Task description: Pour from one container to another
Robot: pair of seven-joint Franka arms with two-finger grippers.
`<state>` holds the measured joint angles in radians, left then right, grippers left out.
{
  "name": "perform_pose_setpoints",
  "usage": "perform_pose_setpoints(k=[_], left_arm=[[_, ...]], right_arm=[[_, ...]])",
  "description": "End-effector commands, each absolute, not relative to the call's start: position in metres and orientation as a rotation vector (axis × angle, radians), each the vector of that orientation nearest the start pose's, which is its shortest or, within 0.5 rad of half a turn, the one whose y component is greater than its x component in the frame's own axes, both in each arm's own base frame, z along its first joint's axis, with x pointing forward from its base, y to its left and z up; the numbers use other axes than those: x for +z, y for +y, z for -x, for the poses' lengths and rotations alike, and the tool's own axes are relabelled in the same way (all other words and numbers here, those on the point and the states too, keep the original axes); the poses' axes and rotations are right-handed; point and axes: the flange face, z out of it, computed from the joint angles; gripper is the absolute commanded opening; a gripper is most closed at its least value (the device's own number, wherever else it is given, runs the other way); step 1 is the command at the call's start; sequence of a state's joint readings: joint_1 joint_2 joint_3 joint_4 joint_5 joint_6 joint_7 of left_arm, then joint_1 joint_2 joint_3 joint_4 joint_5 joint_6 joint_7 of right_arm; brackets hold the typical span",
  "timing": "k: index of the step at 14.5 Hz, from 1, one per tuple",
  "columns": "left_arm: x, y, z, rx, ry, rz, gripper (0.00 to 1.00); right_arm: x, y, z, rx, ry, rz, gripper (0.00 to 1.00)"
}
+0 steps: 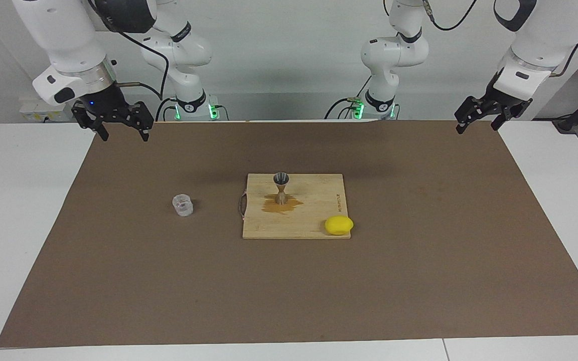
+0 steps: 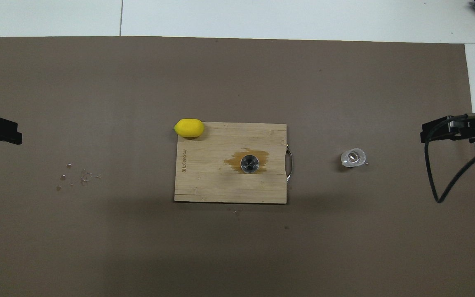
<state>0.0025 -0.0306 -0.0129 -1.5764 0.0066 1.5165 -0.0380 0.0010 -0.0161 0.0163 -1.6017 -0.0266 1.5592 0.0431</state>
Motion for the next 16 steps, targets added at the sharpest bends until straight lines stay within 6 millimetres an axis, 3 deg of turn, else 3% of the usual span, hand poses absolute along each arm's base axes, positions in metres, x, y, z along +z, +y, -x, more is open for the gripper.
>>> perform_pose_setpoints(k=[1, 10, 16], left_arm=[[0.637, -0.009, -0.53, 0.046, -0.058, 3.138, 1.0], [0.636, -0.01, -0.53, 0.048, -0.056, 3.138, 1.0], [0.634, -0.008, -0.53, 0.058, -0.06, 3.137, 1.0]], right_arm=[[0.616, 0.004, -0.542, 0.065, 0.007, 3.159, 1.0], [0.612, 0.013, -0.538, 0.065, 0.244, 3.154, 1.0], [0.611, 0.013, -0.536, 0.067, 0.228, 3.155, 1.0]])
